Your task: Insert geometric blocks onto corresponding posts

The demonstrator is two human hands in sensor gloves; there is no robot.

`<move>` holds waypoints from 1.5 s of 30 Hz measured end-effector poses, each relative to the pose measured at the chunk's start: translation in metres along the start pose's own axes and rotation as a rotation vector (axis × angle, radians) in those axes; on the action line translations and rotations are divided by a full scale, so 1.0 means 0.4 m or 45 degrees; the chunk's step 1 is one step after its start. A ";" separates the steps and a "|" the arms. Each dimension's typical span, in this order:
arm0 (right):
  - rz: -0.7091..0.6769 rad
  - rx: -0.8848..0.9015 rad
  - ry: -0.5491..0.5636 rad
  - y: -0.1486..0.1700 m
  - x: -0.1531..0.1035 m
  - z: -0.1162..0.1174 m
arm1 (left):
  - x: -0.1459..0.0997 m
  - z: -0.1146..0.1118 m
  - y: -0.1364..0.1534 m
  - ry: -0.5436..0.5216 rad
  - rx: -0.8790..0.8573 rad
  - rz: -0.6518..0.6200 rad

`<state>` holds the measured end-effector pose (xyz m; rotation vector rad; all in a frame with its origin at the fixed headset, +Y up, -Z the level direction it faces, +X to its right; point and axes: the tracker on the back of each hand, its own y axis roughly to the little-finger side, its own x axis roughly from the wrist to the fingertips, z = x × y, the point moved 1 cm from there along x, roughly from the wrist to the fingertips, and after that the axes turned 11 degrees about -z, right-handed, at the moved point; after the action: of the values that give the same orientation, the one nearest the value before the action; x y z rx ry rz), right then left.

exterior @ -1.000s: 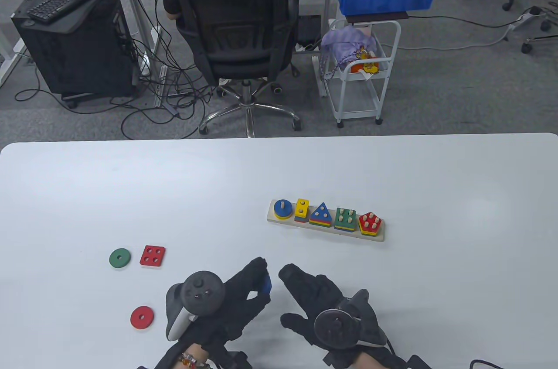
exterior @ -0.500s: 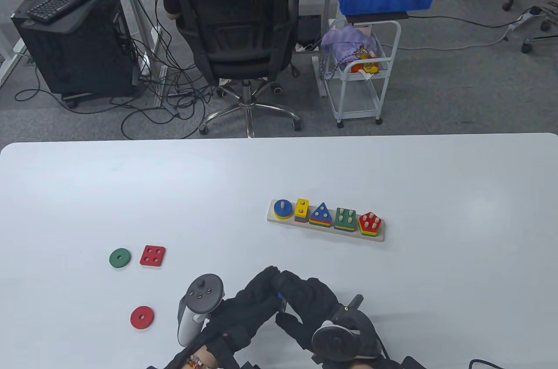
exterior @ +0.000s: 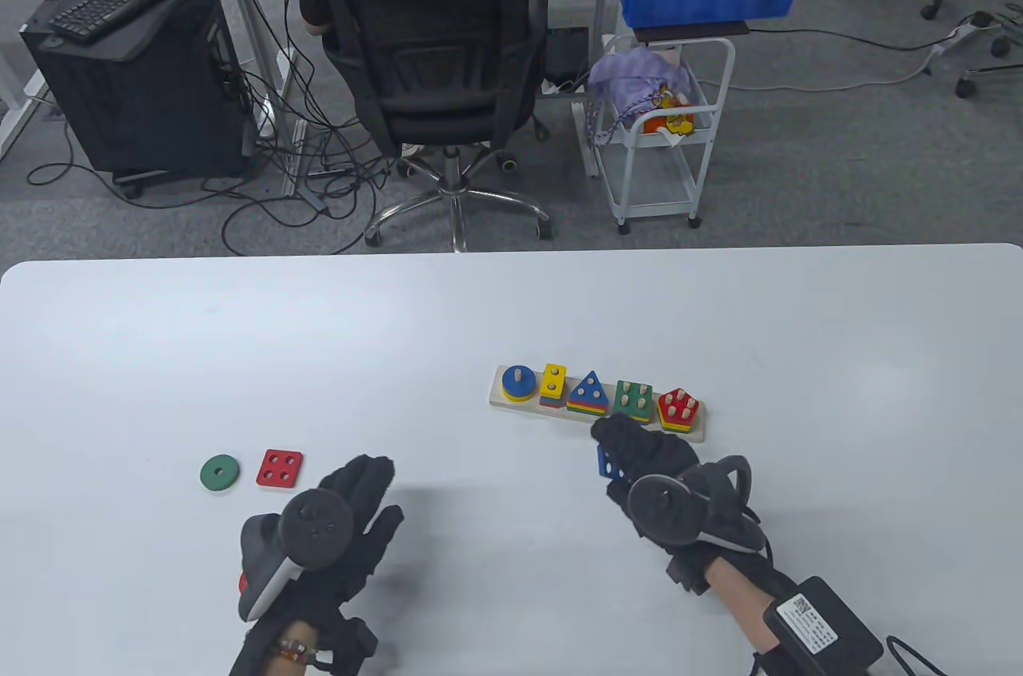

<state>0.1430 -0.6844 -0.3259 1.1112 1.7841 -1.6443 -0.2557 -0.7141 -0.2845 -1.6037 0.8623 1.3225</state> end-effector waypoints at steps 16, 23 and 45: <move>0.497 0.014 -0.255 0.229 0.075 0.085 | -0.018 0.062 0.117 -0.068 0.410 0.289; 0.561 -0.036 -0.289 0.245 0.092 0.106 | -0.013 0.045 0.128 -0.014 0.401 0.298; 0.345 -0.129 -0.260 0.127 0.008 0.062 | -0.066 0.126 0.205 -0.003 0.198 0.471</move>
<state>0.1779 -0.7101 -0.3628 1.0465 1.4984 -1.4343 -0.3543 -0.6999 -0.2773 -1.3634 1.2732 1.4664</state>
